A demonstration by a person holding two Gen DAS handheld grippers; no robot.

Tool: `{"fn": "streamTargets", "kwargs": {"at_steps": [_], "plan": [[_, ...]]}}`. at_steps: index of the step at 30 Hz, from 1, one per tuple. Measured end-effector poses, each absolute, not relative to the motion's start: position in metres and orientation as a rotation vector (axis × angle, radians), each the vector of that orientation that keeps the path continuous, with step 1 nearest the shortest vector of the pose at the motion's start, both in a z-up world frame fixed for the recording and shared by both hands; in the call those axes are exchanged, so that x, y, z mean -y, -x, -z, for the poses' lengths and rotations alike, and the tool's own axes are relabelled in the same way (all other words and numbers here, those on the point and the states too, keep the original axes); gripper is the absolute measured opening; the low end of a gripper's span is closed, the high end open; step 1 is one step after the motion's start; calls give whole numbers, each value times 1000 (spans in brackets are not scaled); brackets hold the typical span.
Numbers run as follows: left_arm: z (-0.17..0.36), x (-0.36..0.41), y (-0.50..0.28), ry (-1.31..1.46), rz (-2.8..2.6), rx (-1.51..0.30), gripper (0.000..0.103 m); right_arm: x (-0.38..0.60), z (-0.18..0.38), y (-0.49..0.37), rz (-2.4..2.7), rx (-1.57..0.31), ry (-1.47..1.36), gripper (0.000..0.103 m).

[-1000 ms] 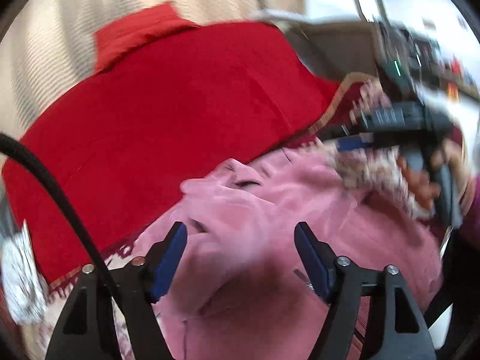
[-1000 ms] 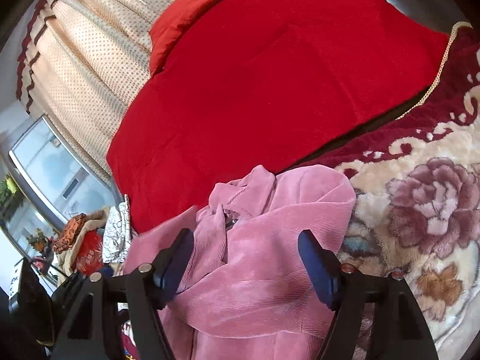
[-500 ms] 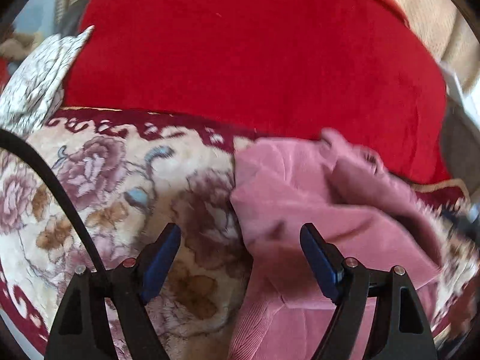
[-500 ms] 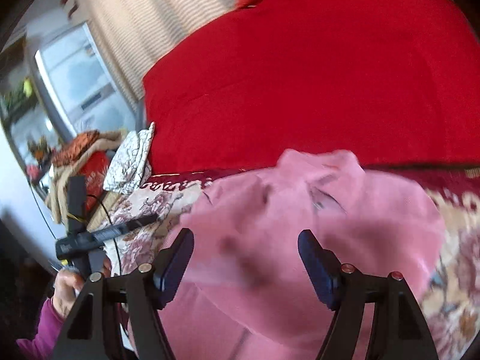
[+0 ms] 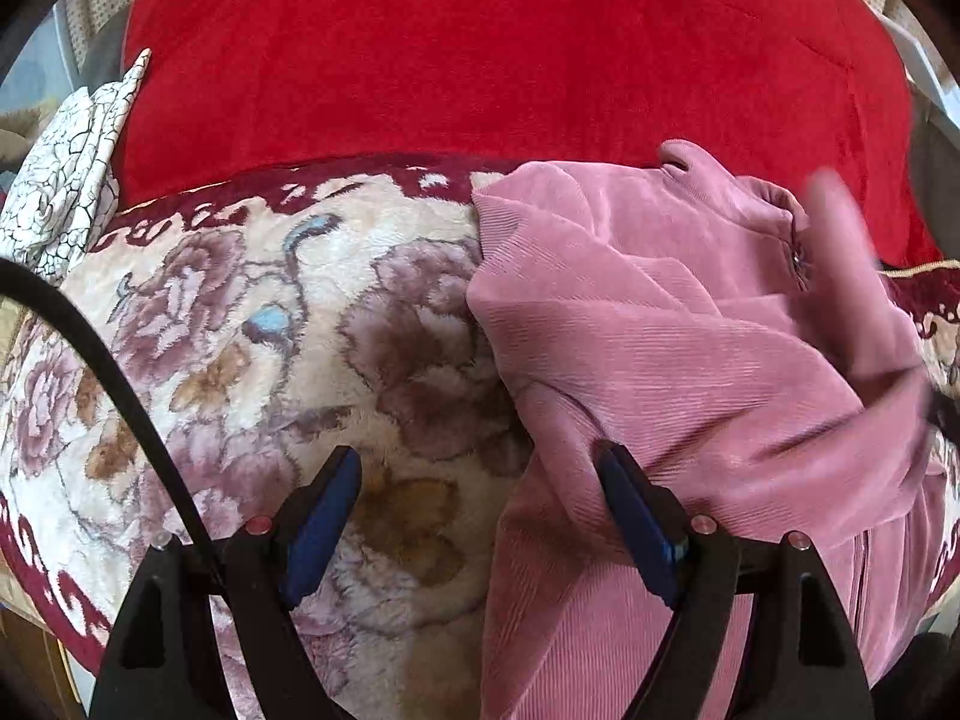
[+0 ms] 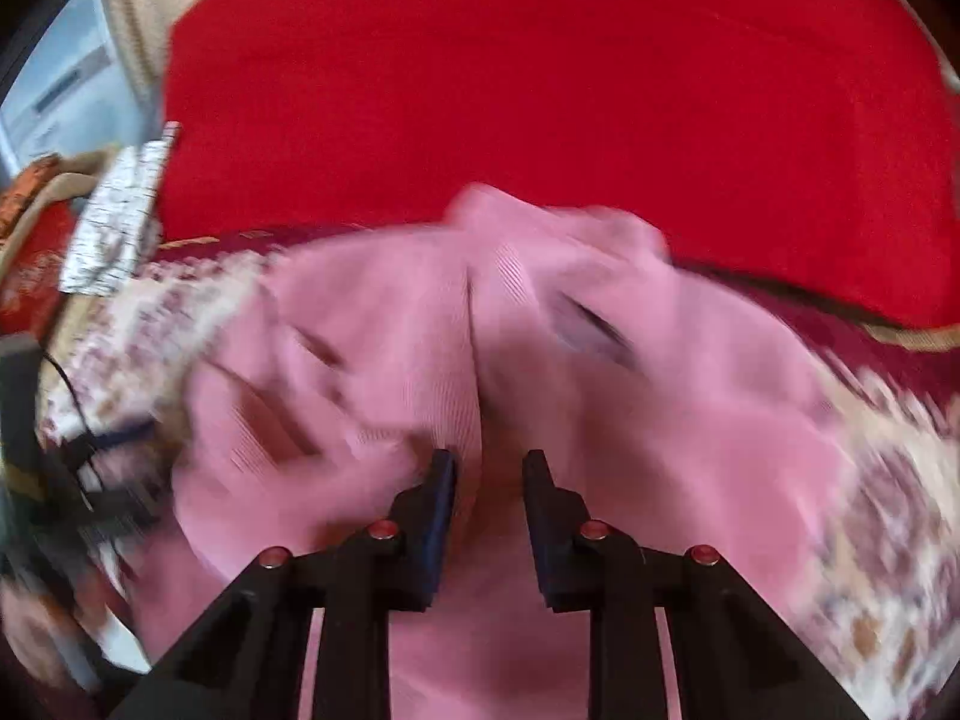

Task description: Fold large clothes

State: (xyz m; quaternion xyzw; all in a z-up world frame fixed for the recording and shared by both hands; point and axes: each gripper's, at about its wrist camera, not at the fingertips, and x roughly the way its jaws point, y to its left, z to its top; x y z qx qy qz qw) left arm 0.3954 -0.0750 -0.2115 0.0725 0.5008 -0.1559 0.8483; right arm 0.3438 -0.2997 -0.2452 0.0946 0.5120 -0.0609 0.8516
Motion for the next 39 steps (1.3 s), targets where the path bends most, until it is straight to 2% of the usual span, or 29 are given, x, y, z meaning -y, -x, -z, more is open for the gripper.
{"fn": "streamTargets", "kwargs": {"at_steps": [4,7,8,9,10,11,13,18,19,21,22,23,24,26,28,31,35,37,39], "plan": [[191,70,-391,-86,359,-991,82,338,254,-275,134,-1058,-341,28],[168,64,-387,-25,364,-892,82,361,241,-248,63,-935,-531,30],[166,63,-389,1,359,-877,82,366,231,-248,58,-882,-559,36],[166,62,-391,28,361,-883,82,368,222,-253,53,-846,-574,48],[169,63,-395,57,365,-909,82,369,216,-259,45,-831,-590,84],[174,63,-400,76,365,-934,82,371,208,-269,32,-798,-627,92],[182,65,-408,101,354,-978,82,366,198,-291,5,-761,-664,92],[190,76,-417,32,315,-987,82,338,204,-383,93,-933,-573,91],[192,77,-416,12,315,-982,79,332,213,-398,126,-983,-533,91],[198,82,-417,-57,311,-987,65,323,231,-423,185,-1077,-481,84],[202,84,-416,-82,315,-993,56,316,240,-433,216,-1140,-437,61],[204,84,-416,-89,322,-998,50,310,253,-438,244,-1218,-384,30],[204,84,-416,-90,332,-1003,47,309,260,-439,246,-1253,-367,26],[200,81,-413,-81,337,-990,43,311,256,-429,230,-1209,-353,11],[191,76,-408,-77,324,-944,42,316,232,-406,189,-1115,-402,7],[177,71,-397,-71,312,-881,42,323,187,-366,94,-903,-468,6],[172,70,-390,-87,276,-834,42,347,143,-284,-110,-457,-576,6],[176,73,-390,-97,274,-852,42,361,154,-261,-99,-413,-598,8],[180,80,-389,-107,289,-865,42,378,189,-259,-14,-570,-628,11]]}}
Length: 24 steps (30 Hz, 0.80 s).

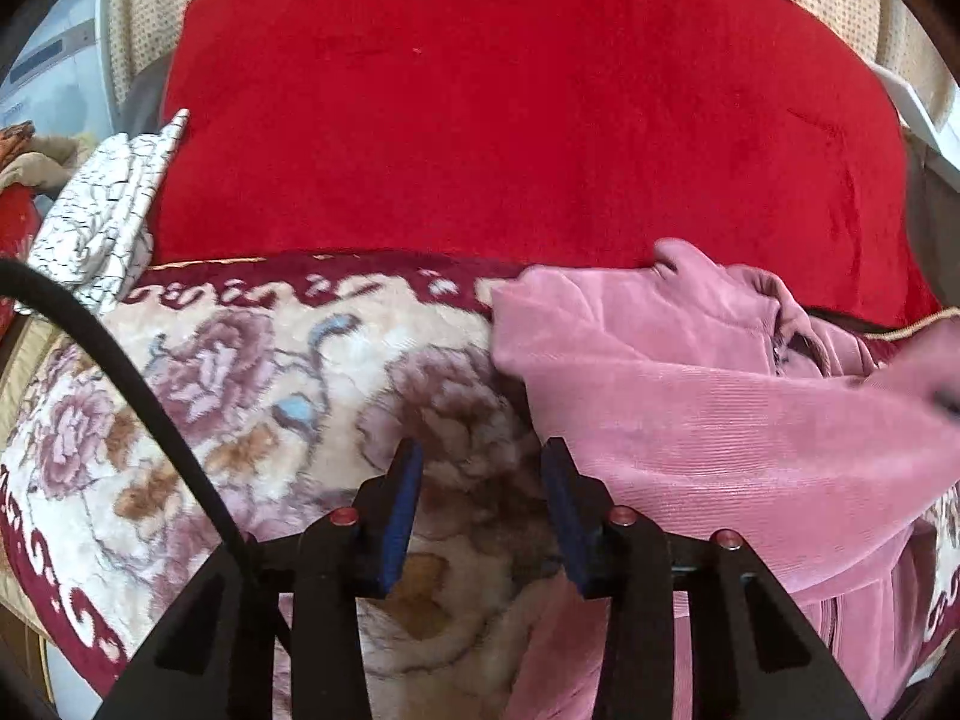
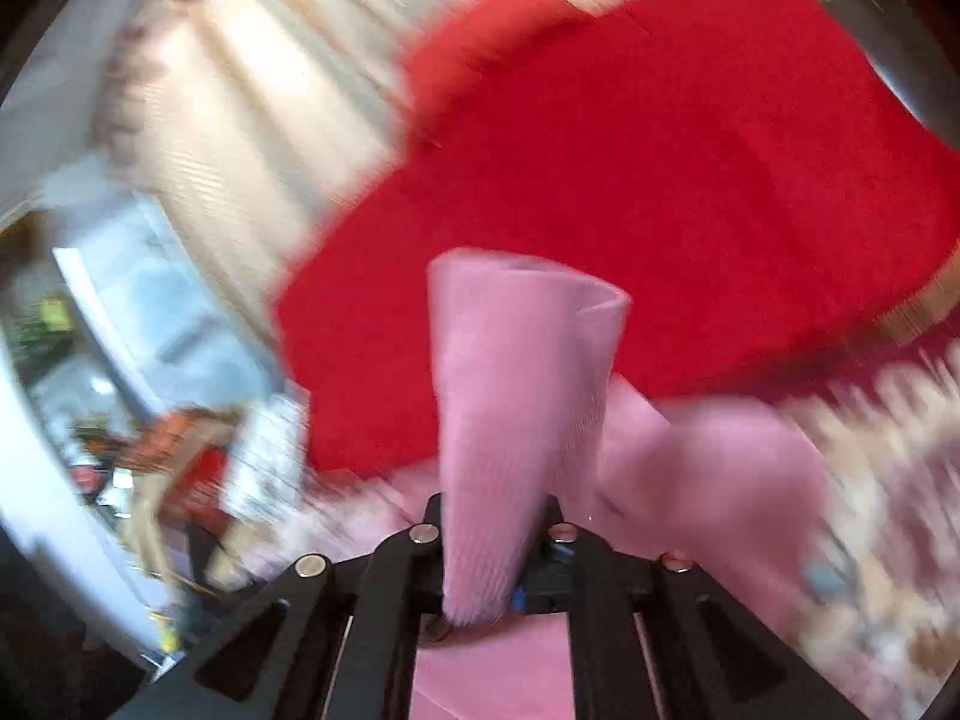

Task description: Fold large clothes

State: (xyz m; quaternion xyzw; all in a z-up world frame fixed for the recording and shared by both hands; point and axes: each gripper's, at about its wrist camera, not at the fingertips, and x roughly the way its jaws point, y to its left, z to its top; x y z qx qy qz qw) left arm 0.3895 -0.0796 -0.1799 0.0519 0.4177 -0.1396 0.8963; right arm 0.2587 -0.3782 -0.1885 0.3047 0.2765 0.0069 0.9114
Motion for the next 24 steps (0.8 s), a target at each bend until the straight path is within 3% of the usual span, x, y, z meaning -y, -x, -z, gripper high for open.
{"fn": "streamTargets", "kwargs": {"at_steps": [3,5,7,9,10,11,15,17,19,24], "plan": [[180,86,-386,-126,296,-849,42,404,241,-242,81,-790,-751,14],[177,89,-384,-128,301,-831,43,421,253,-220,95,-792,-833,27],[175,93,-383,-120,315,-825,51,437,250,-206,155,-741,-830,35],[175,99,-382,-109,340,-813,63,446,232,-188,205,-672,-823,58],[174,104,-380,-113,352,-803,72,446,228,-185,218,-645,-822,85],[175,109,-381,-122,358,-799,75,446,218,-179,238,-591,-814,88],[192,132,-380,-225,355,-854,78,447,206,-200,219,-562,-747,83],[213,139,-382,-317,319,-921,78,440,205,-214,177,-579,-687,64],[220,137,-381,-336,323,-939,78,426,215,-238,155,-646,-623,57],[216,128,-380,-351,352,-949,78,406,274,-277,166,-893,-511,56]]}}
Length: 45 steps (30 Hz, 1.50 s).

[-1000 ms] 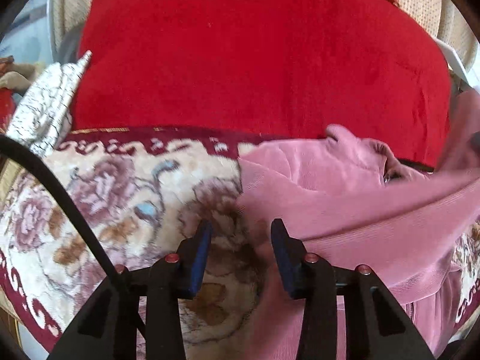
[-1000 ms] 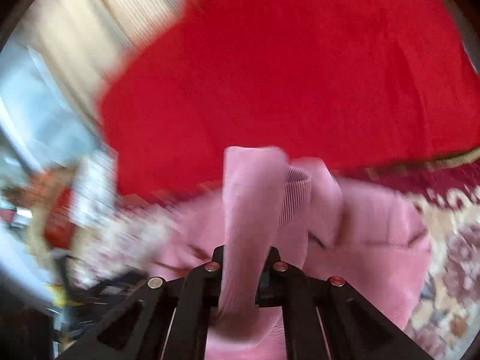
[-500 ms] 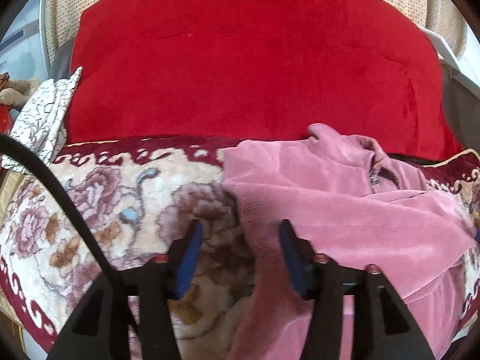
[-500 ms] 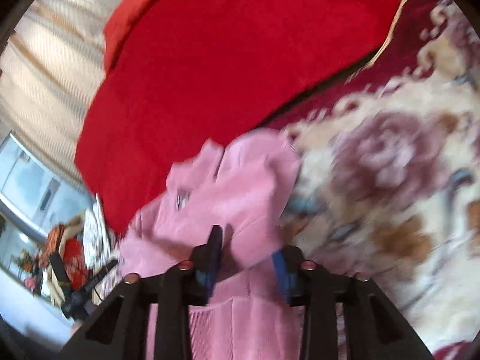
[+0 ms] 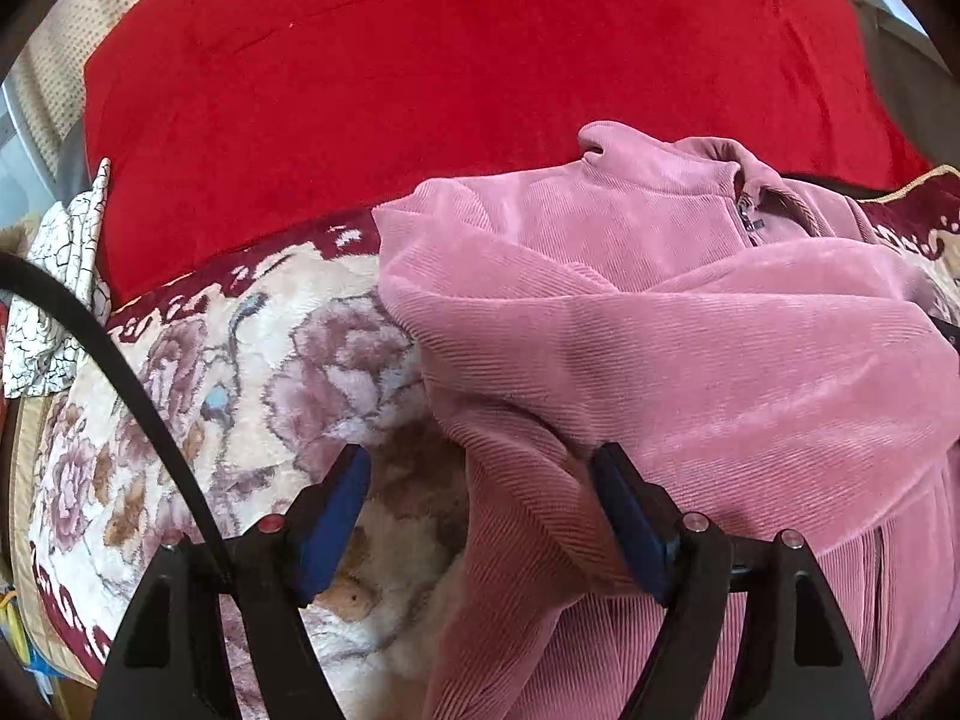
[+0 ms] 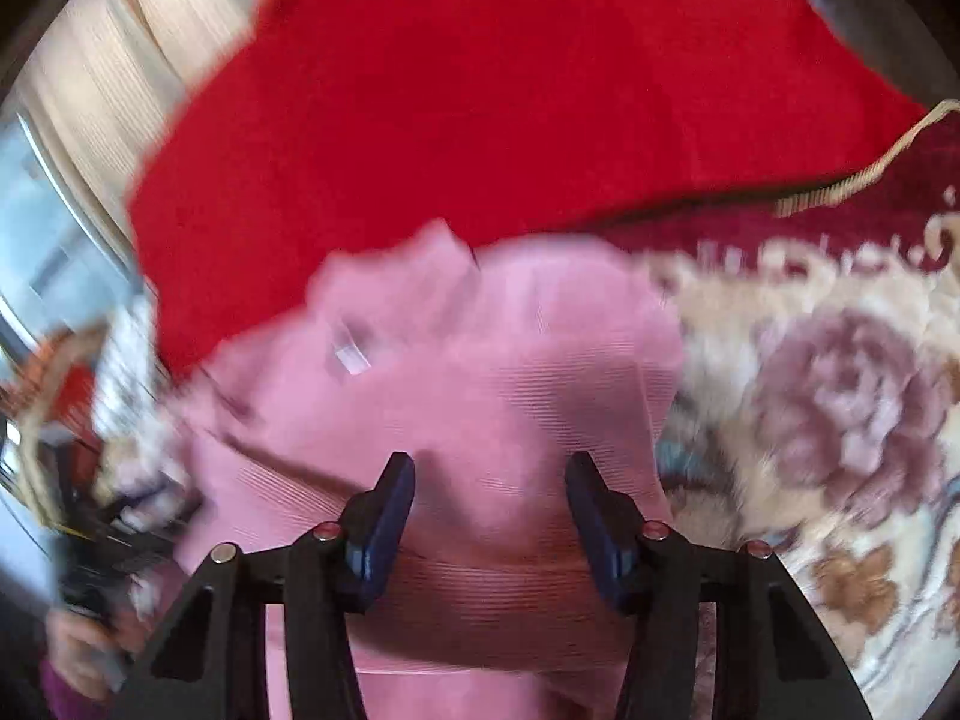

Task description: Fold large clothes

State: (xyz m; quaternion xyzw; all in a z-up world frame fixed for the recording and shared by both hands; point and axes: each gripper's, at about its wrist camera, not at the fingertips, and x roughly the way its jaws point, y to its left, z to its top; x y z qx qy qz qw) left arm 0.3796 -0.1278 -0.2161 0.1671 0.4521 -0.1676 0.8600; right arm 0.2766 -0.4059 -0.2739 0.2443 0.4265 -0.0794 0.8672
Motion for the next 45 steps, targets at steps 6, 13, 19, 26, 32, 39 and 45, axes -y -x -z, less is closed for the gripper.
{"fn": "streamTargets", "kwargs": {"at_steps": [6,13,19,26,32,39,45], "plan": [[178,120,-373,-256,369,-810,77,406,247,-267,129,-759,-516,56],[221,149,-386,-353,323,-943,79,376,255,-282,23,-821,-486,56],[206,134,-378,-280,341,-898,79,363,249,-274,27,-818,-443,57],[220,119,-369,-298,368,-969,79,353,260,-265,-20,-916,-430,60],[179,65,-321,-201,396,-847,79,351,233,-220,-52,-793,-448,62],[203,-14,-252,-121,374,-911,79,346,217,-140,-61,-806,-437,70],[249,-40,-210,-83,392,-1057,79,352,252,-76,-12,-919,-491,70]]}}
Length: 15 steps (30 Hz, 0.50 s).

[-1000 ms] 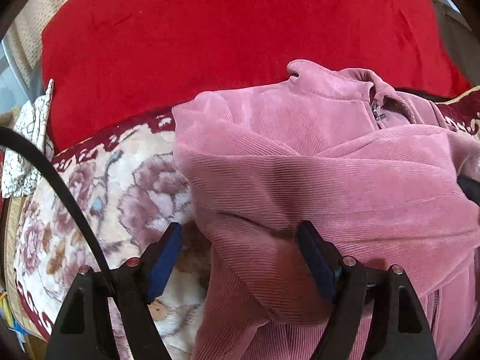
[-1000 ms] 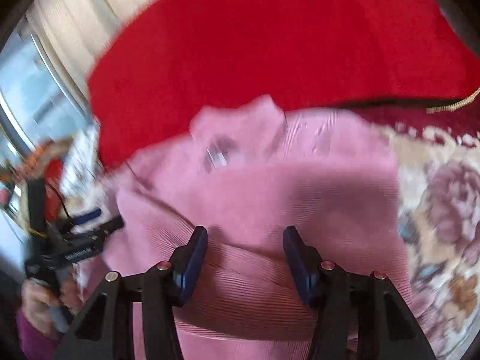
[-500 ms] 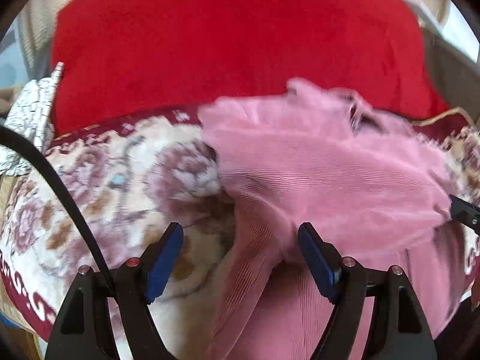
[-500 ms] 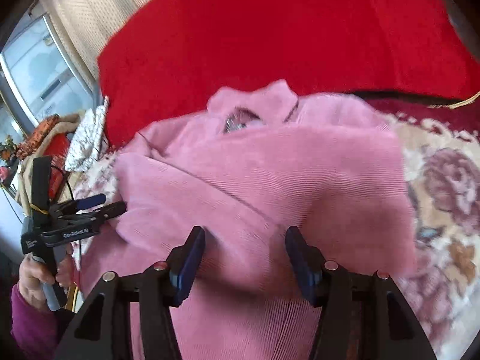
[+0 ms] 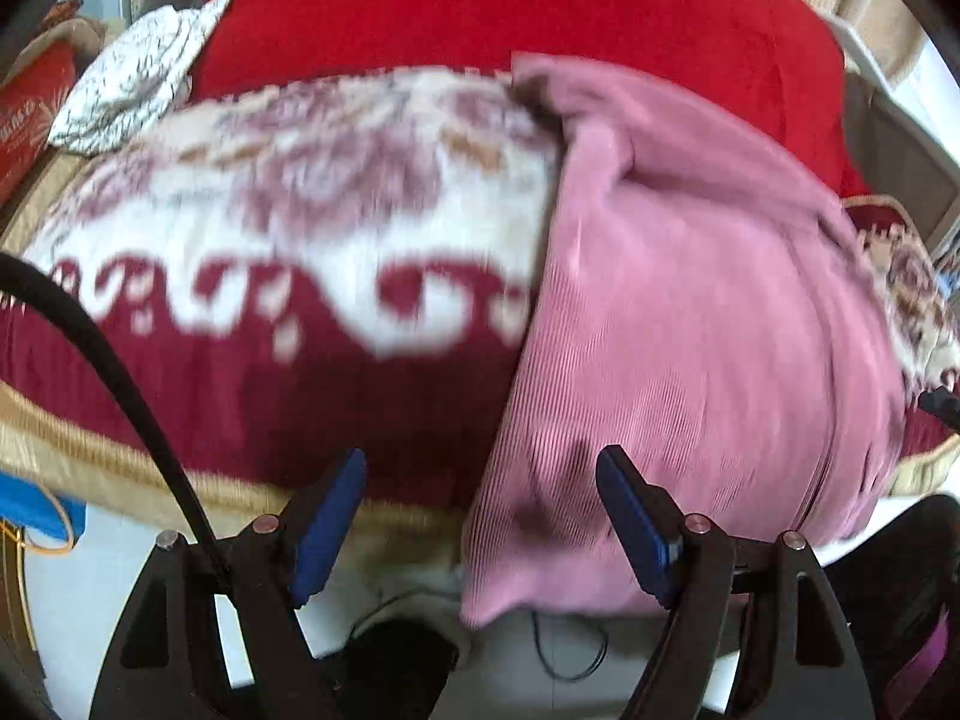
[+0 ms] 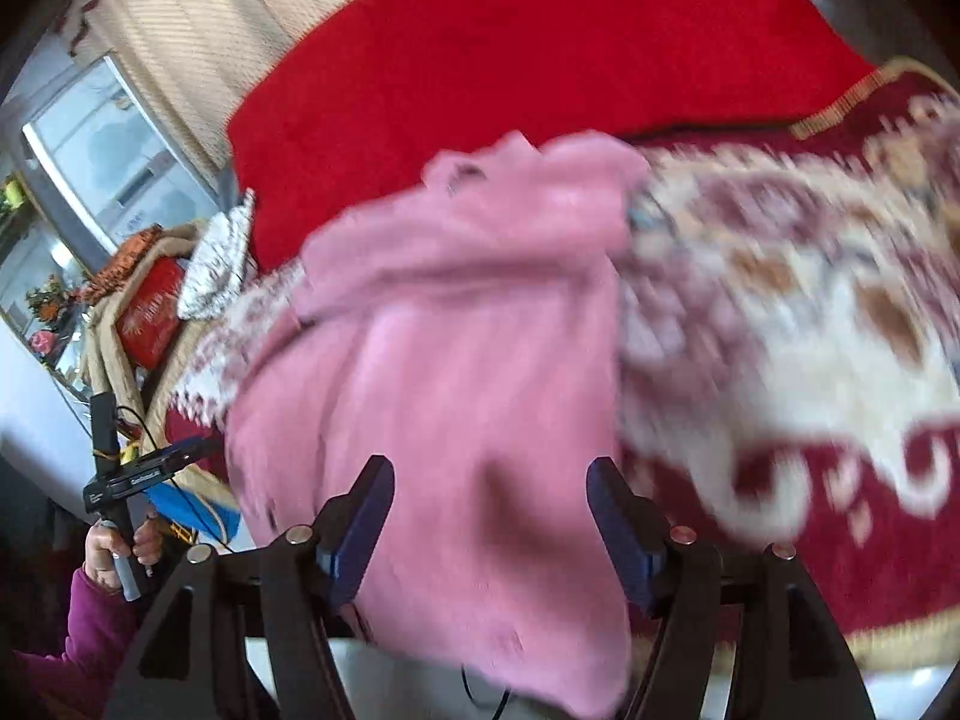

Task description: Fold large clothes

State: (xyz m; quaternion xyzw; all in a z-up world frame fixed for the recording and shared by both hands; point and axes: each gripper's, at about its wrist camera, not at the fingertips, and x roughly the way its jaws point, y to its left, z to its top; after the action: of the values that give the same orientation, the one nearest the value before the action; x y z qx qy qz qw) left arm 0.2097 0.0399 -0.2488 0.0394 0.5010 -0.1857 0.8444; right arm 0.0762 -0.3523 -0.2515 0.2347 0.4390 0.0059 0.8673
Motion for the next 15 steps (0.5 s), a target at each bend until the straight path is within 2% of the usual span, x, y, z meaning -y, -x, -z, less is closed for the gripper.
{"fn": "streamTargets", "kwargs": {"at_steps": [1,3,4,5,7,8,9,10,11,15], "plan": [[255,-41,-204,-78,415,-1070,79,354,259,-64,7,-945,-508,70],[265,-44,-200,-59,444,-1096,65,359,267,-49,13,-977,-547,70],[268,-45,-201,-62,437,-1116,45,359,274,-41,19,-1006,-563,70],[273,-46,-202,-67,428,-1141,34,359,278,-38,30,-1023,-563,70],[277,-49,-200,-50,444,-1155,34,357,288,-32,45,-1064,-553,70],[277,-51,-199,-31,457,-1163,36,357,295,-31,59,-1093,-542,70],[278,-53,-199,-17,463,-1168,45,357,300,-31,71,-1108,-539,70],[279,-55,-200,-7,462,-1173,65,359,308,-32,85,-1119,-536,70],[280,-56,-202,-4,444,-1179,80,360,313,-34,97,-1126,-527,70],[292,-56,-211,34,450,-1205,82,354,321,-43,110,-1125,-491,76]]}}
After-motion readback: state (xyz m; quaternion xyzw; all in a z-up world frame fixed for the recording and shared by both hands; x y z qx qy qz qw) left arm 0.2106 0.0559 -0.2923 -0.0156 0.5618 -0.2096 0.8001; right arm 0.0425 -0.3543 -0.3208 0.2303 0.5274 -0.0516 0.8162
